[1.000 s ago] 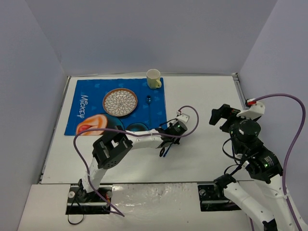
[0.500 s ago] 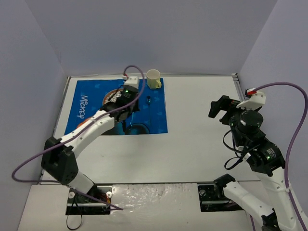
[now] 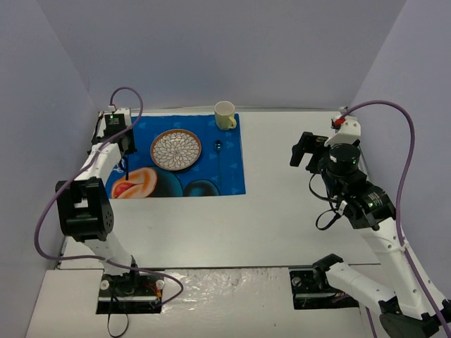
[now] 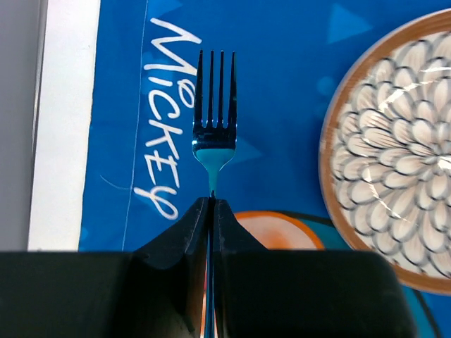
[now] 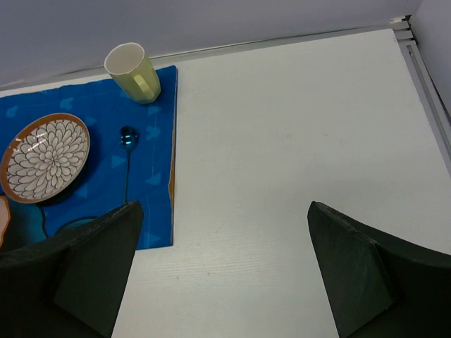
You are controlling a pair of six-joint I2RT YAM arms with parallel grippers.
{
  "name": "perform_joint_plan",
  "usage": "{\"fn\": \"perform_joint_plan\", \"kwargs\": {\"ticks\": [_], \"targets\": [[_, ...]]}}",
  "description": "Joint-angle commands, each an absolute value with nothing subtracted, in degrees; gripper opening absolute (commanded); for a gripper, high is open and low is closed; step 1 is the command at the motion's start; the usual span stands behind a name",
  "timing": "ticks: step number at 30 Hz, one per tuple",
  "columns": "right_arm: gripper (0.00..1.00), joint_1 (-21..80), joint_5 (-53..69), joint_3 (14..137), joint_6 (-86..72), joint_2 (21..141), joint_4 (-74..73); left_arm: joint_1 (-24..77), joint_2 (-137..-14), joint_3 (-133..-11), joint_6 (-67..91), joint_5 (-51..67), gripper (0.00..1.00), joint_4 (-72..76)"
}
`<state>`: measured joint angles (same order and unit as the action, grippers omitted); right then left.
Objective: Set the dinner table for one person
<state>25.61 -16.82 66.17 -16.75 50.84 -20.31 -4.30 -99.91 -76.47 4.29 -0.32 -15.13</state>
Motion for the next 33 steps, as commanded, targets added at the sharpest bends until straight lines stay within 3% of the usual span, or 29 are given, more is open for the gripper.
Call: {"fn": "perform_joint_plan", "kwargs": {"ticks": [1,12,33], "targets": [[1.00,25.84,-15.77,67.62,-14.59,52.83,-15.45,-5.10,-103.02,-82.74,-1.34,4.63,0.00,-9.07],[1.00,25.84,-16.26,66.88,-15.36,54.64,-15.36,-7.66,-113.15,-87.42,-1.17,7.15,0.00,-6.89],[1.00,25.84,-16.26,63.41,-17.31,52.35,-15.12,-8.17,-113.94,-83.05,-0.62,8.45,0.00,-6.26]]}}
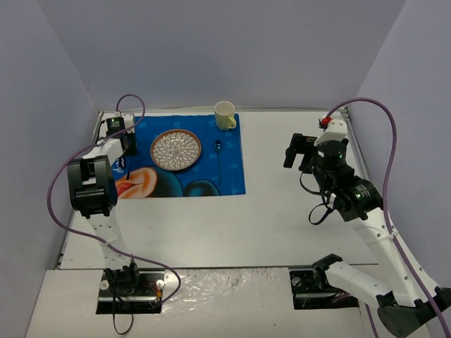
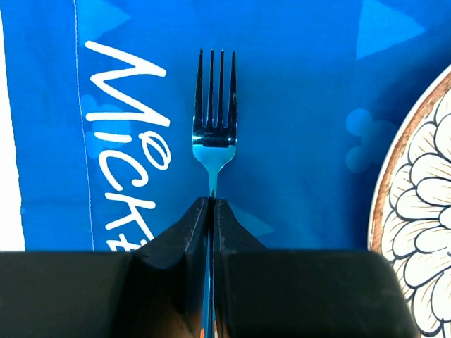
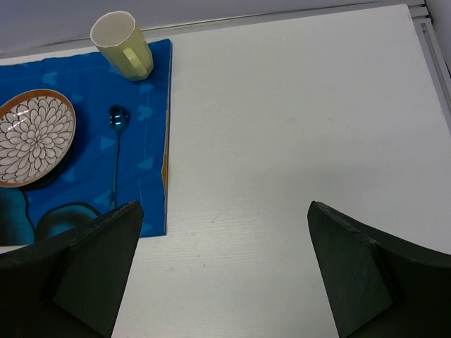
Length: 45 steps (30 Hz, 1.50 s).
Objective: Set the dinner table for one person
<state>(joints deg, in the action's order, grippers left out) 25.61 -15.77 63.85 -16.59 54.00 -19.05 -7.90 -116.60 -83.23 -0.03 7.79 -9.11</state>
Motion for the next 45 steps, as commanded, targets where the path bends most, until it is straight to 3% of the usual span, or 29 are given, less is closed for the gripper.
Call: {"fn": "perform_joint_plan", "kwargs": {"ticks": [1,6,9,14,15,16,18,20,24,30,35,45], "targets": [[1.00,25.84,-16.26,63.30,-17.31,52.22,-15.04,-8.17,-113.83,-82.68,-0.62,8.36,0.00,-5.95],[1.00,25.84,-16.13,62.40,-17.45,50.89,-15.12,-8.17,-113.51,-82.31,-0.62,8.48,0.01,-6.24],[1.00,25.84,-16.08,62.07,-17.30,50.53,-15.12,-8.17,-113.17,-82.09,-0.62,7.86,0.09,-6.35],[1.00,25.84,-16.08,63.45,-15.83,50.00,-15.21,-8.17,-110.08,-81.91,2.10,5.81,0.35,-7.99],[1.00,25.84,-16.09,63.48,-15.79,49.82,-15.21,-8.17,-109.00,-81.73,2.15,5.78,0.35,-8.01],[1.00,25.84,-16.17,64.23,-14.96,49.32,-15.21,-8.17,-106.57,-81.31,3.32,5.02,0.46,-8.34],[1.00,25.84,-16.52,65.13,-14.00,48.45,-15.21,-8.17,-103.54,-80.69,4.29,4.75,0.49,-8.35],[1.00,25.84,-17.86,66.11,-12.89,46.83,-15.21,-8.17,-97.21,-80.45,5.29,3.78,0.65,-10.10],[1.00,25.84,-19.78,68.06,-10.18,43.98,-15.82,-8.17,-87.12,-81.82,7.47,1.74,0.73,-17.43],[1.00,25.84,-24.51,68.25,-8.17,37.53,-16.14,-8.17,-68.51,-79.89,9.97,-5.11,0.94,-29.22],[1.00,25.93,-27.99,66.18,-5.84,31.78,-16.35,-8.07,-54.25,-77.86,11.49,-9.56,0.97,-38.45],[1.00,29.85,-31.90,65.67,-3.38,26.43,-16.49,-7.82,-37.99,-72.23,18.24,-14.27,0.97,-46.29]]}}
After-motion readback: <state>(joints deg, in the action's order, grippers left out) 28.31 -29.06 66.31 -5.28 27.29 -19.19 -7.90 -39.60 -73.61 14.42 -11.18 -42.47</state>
